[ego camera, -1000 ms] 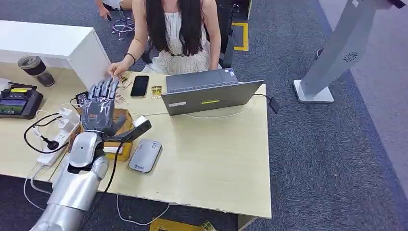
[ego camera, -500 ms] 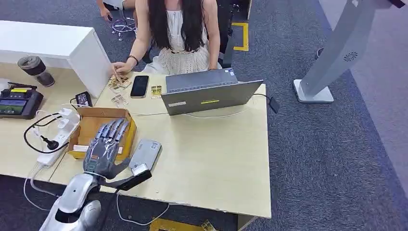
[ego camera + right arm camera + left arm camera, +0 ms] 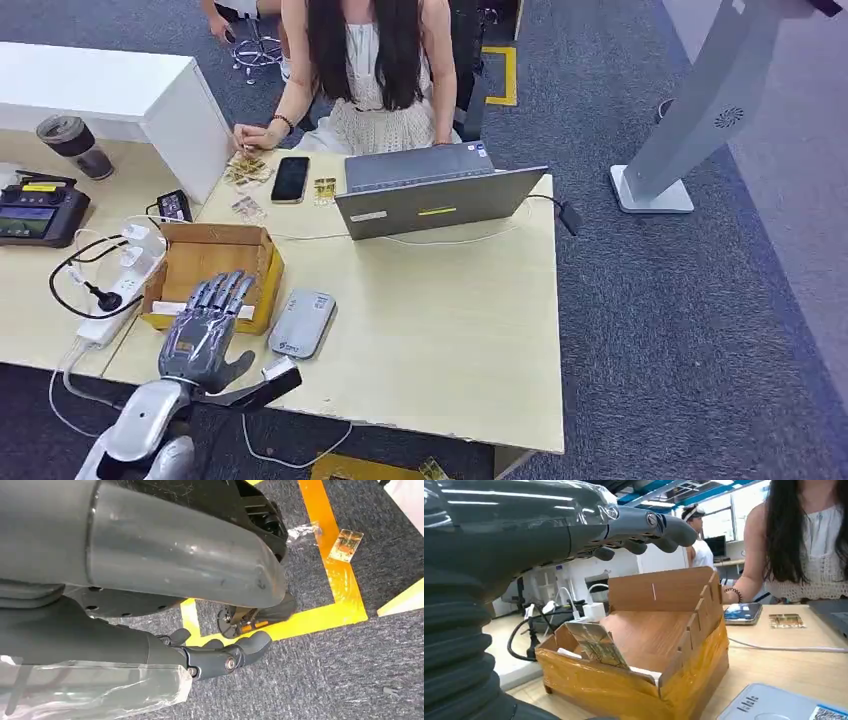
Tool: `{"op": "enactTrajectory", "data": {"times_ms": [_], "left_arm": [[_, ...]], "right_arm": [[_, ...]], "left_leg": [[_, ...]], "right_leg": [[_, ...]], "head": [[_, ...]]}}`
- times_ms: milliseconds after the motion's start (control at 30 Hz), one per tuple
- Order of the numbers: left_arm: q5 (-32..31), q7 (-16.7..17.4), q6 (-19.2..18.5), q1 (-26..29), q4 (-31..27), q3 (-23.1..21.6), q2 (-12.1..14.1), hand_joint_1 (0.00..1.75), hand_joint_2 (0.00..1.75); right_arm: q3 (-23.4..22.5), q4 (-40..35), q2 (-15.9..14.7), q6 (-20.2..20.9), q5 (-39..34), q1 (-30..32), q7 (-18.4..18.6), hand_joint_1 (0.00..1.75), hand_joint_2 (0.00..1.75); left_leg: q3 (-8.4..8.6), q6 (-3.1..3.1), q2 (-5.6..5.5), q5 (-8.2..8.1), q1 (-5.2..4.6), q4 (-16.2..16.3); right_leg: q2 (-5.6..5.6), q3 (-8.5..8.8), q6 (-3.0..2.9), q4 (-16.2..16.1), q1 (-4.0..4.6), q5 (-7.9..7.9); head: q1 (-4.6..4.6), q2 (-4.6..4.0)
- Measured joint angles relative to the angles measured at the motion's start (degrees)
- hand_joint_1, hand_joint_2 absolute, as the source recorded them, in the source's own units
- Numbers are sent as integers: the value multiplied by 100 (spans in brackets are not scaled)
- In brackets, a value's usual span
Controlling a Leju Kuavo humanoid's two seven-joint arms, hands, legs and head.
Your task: Pass the card to the sensor for recognition and then transmit it.
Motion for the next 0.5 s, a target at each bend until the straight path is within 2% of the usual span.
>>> {"op": "enactTrajectory", "data": {"times_ms": [267,500], "left_arm": [[-76,157,118,-181,366,222,-57,0,175],[-153,247,120,-546,981,413,-149,0,175]], "right_arm": [[0,-22,-17,0,85,-1,107,0,0],[0,-22,-22,0,109,-3,98,0,0]], "left_leg": [[1,0,0,0,0,0],[1,0,1,1,0,0]], "right_leg": [[0,0,0,0,0,0],[1,0,-1,1,0,2]], "head": [[0,0],[2,0]]}}
